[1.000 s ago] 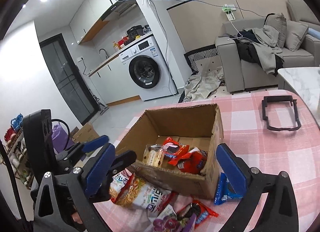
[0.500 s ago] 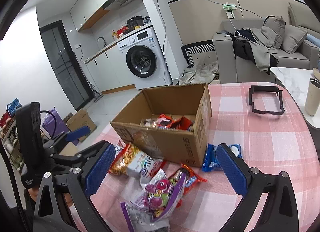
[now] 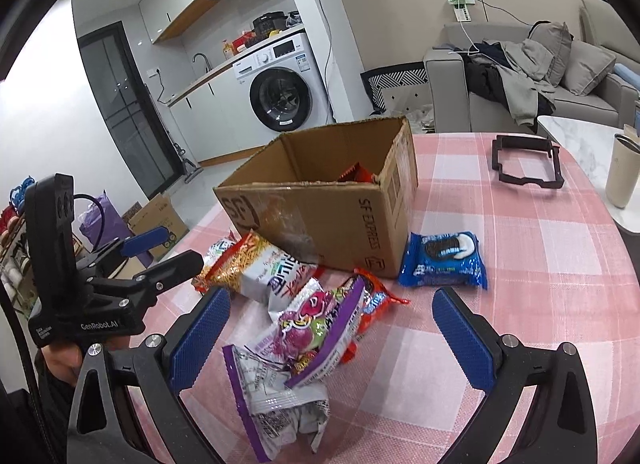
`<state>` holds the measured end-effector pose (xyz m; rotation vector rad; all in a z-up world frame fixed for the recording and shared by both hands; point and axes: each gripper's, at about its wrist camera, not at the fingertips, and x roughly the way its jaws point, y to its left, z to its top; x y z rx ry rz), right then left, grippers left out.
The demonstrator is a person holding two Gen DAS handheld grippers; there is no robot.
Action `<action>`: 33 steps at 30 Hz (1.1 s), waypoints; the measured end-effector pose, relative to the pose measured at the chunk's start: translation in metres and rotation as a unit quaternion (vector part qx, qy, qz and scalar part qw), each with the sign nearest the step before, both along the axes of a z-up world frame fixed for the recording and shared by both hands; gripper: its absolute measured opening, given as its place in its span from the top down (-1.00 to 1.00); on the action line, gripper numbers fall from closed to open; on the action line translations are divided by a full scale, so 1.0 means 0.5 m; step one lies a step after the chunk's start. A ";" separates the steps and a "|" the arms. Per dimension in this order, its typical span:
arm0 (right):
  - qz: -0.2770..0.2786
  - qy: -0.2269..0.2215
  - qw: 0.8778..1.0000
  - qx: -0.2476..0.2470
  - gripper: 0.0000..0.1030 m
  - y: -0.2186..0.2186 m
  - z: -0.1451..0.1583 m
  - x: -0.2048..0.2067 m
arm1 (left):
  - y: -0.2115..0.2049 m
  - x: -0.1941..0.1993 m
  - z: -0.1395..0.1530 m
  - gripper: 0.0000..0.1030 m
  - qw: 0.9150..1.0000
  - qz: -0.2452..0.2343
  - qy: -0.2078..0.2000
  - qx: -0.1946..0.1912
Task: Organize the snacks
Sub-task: 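Grasp the white-purple snack bag with the right gripper while the left gripper reaches the pile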
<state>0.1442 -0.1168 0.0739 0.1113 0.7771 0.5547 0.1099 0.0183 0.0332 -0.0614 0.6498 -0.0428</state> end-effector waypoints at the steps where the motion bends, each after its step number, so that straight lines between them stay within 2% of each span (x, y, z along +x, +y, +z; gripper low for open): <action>1: 0.000 0.002 1.000 -0.002 -0.99 -0.001 -0.005 0.000 | -0.001 0.002 -0.002 -0.99 1.000 0.000 0.002 -0.001; 10: -0.006 0.026 0.999 -0.020 -0.99 -0.008 -0.034 0.008 | -0.021 0.012 -0.025 -0.99 1.000 -0.011 0.016 0.013; 13: -0.010 0.042 0.999 -0.029 -0.99 -0.008 -0.047 0.014 | -0.025 0.013 -0.031 -0.99 1.000 -0.015 0.021 0.013; 22: -0.012 0.051 0.997 -0.052 -0.99 -0.015 -0.063 0.019 | -0.035 0.004 -0.038 -0.99 0.999 -0.034 0.030 0.006; 27: -0.022 0.080 0.995 -0.051 -0.99 -0.038 -0.080 0.031 | -0.043 0.007 -0.047 -0.99 0.998 -0.043 0.041 0.005; 33: 0.016 0.083 0.996 -0.035 -0.99 -0.042 -0.070 0.021 | -0.046 0.003 -0.050 -0.99 0.998 -0.052 0.044 0.005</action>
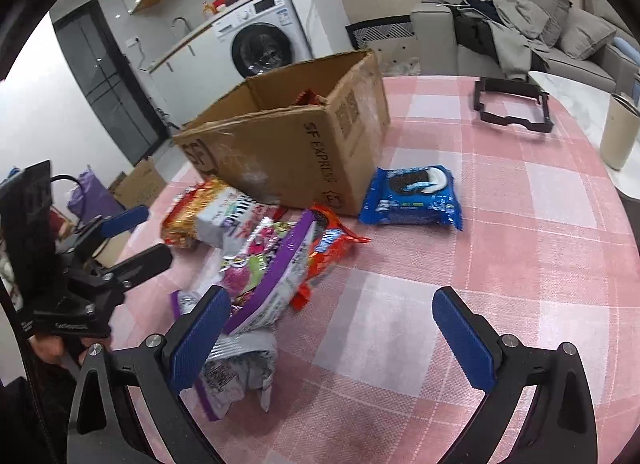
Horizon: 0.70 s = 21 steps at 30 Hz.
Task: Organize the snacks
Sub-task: 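Grasp the white-purple snack bag with the right gripper while the left gripper reaches the pile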
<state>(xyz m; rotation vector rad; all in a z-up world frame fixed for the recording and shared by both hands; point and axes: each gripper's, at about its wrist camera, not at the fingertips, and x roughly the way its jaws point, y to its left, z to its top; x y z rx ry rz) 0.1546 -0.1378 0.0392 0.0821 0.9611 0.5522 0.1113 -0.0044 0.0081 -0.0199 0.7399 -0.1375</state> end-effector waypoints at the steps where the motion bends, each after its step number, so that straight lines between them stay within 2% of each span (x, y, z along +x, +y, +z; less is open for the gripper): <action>1: 0.008 0.004 1.000 0.005 -0.99 0.003 0.001 -0.002 | -0.001 0.002 -0.001 -0.99 1.000 0.000 0.001 0.001; 11: 0.099 0.030 0.995 0.003 -0.99 0.072 -0.025 -0.034 | 0.002 -0.001 -0.008 -0.99 1.000 -0.002 0.008 0.002; 18: 0.113 0.047 0.993 0.000 -0.96 0.097 -0.054 -0.035 | -0.001 0.001 -0.016 -0.99 1.000 -0.004 0.013 0.003; 21: 0.115 0.053 0.992 0.007 -0.69 0.100 -0.062 -0.031 | 0.000 0.001 -0.020 -0.99 1.000 -0.004 0.015 0.002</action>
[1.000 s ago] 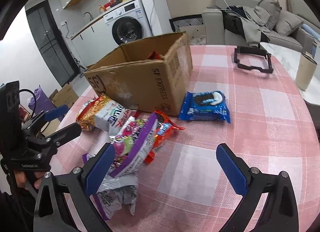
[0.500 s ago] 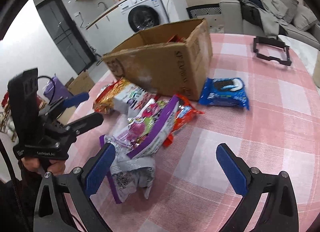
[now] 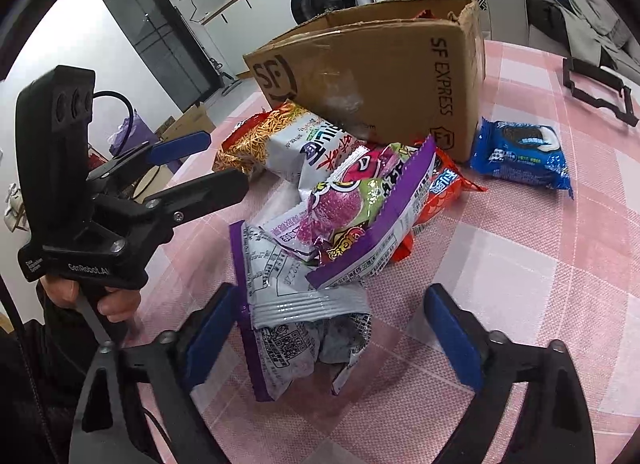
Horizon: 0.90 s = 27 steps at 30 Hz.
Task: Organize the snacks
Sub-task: 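Grasp the white-purple snack bag with the right gripper while the left gripper reaches the pile, then grasp the purple grape candy bag with the left gripper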
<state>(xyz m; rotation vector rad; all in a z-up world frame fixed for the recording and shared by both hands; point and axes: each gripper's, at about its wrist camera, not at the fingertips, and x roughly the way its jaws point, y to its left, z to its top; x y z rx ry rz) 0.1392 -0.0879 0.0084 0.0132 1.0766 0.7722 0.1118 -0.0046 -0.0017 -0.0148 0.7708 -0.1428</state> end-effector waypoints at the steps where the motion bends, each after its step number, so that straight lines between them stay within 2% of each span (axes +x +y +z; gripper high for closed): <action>1: 0.002 0.004 1.000 0.005 -0.61 0.001 -0.002 0.001 | 0.000 0.001 -0.001 -0.99 1.000 0.001 0.002 0.000; 3: 0.009 0.005 1.000 0.015 -0.49 0.003 -0.003 0.001 | 0.001 0.002 -0.002 -0.99 1.000 0.002 0.002 0.000; 5: 0.021 0.002 0.999 0.024 -0.17 0.006 -0.002 -0.004 | 0.001 0.001 -0.003 -0.99 1.000 0.002 0.002 -0.001; 8: 0.030 -0.012 0.999 0.015 0.01 0.013 -0.001 -0.012 | 0.002 0.002 -0.004 -0.99 1.000 0.002 0.003 0.000; 17: 0.048 -0.028 0.998 0.011 0.05 -0.010 0.016 -0.024 | -0.007 0.004 -0.006 -0.99 1.000 -0.003 0.004 0.000; 23: 0.016 -0.035 0.999 0.013 0.05 -0.080 0.025 -0.008 | -0.021 0.002 -0.009 -0.99 1.000 -0.015 0.006 -0.002; 27: -0.023 -0.045 0.999 0.020 0.05 -0.136 0.041 0.002 | -0.031 0.001 -0.012 -0.99 0.999 -0.033 0.012 -0.018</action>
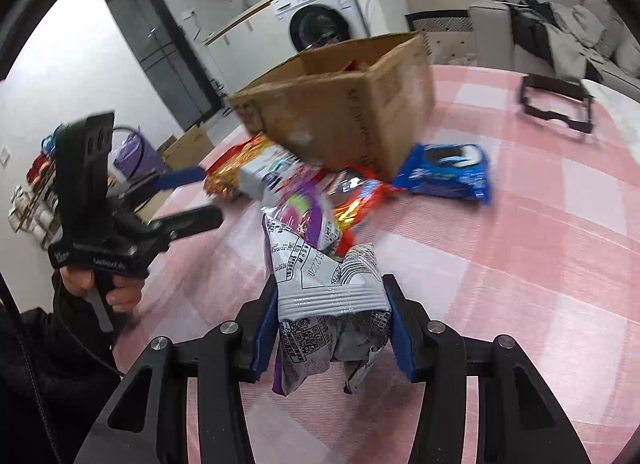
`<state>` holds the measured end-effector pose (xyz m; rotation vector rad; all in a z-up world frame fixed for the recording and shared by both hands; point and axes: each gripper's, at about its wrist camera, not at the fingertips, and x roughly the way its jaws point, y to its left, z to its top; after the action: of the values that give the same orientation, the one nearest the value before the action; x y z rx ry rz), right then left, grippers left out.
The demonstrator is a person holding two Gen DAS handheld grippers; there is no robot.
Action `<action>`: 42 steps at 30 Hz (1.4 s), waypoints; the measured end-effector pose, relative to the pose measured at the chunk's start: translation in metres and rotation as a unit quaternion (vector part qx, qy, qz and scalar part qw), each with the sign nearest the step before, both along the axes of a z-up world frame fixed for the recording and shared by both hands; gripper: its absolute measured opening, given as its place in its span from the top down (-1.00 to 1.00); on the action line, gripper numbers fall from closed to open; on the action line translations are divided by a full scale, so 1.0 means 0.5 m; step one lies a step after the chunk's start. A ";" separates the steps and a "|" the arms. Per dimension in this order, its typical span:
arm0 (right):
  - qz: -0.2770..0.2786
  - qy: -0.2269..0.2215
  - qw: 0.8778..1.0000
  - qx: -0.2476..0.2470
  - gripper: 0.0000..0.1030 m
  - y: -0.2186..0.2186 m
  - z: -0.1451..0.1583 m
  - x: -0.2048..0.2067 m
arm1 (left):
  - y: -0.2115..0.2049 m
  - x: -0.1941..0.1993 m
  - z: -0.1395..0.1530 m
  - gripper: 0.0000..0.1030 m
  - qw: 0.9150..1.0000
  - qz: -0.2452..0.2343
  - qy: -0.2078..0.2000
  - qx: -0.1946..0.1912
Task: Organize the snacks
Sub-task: 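Grasp the purple grape candy bag with the left gripper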
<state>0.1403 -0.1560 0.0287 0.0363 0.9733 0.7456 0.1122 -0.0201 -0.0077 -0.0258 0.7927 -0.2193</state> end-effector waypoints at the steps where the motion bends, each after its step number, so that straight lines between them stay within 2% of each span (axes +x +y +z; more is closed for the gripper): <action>1: -0.011 -0.002 1.000 0.001 0.05 -0.012 0.003 0.004 | -0.007 0.000 -0.001 -0.99 1.000 -0.007 0.001 -0.002; 9: -0.065 -0.007 0.998 0.010 0.05 -0.071 0.013 0.025 | -0.078 -0.008 -0.023 -0.99 0.999 -0.051 0.015 -0.009; 15: -0.069 -0.007 0.998 0.009 0.05 -0.073 0.016 0.023 | -0.138 -0.002 -0.038 -0.99 0.997 -0.070 0.022 0.003; 21: -0.077 -0.006 0.997 0.011 0.04 -0.079 0.015 0.022 | -0.181 0.023 -0.034 -0.98 0.996 -0.080 0.025 -0.006; 27: -0.083 -0.006 0.996 0.014 0.04 -0.085 0.017 0.023 | -0.221 0.048 -0.040 -0.64 0.996 -0.088 0.034 0.008; 30: -0.083 -0.006 0.996 0.013 0.04 -0.084 0.017 0.022 | -0.239 0.058 -0.047 -0.39 0.995 -0.093 0.037 0.016; 34: -0.082 -0.006 0.997 0.016 0.04 -0.083 0.018 0.022 | -0.250 0.067 -0.062 0.15 0.993 -0.100 0.050 0.022; 42: -0.077 -0.008 0.997 0.016 0.04 -0.075 0.021 0.020 | -0.245 0.060 -0.060 0.32 0.993 -0.108 0.038 0.015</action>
<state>0.1502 -0.1936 0.0390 0.1321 0.9319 0.6187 0.1422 -0.1428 -0.0375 0.0812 0.8757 -0.4122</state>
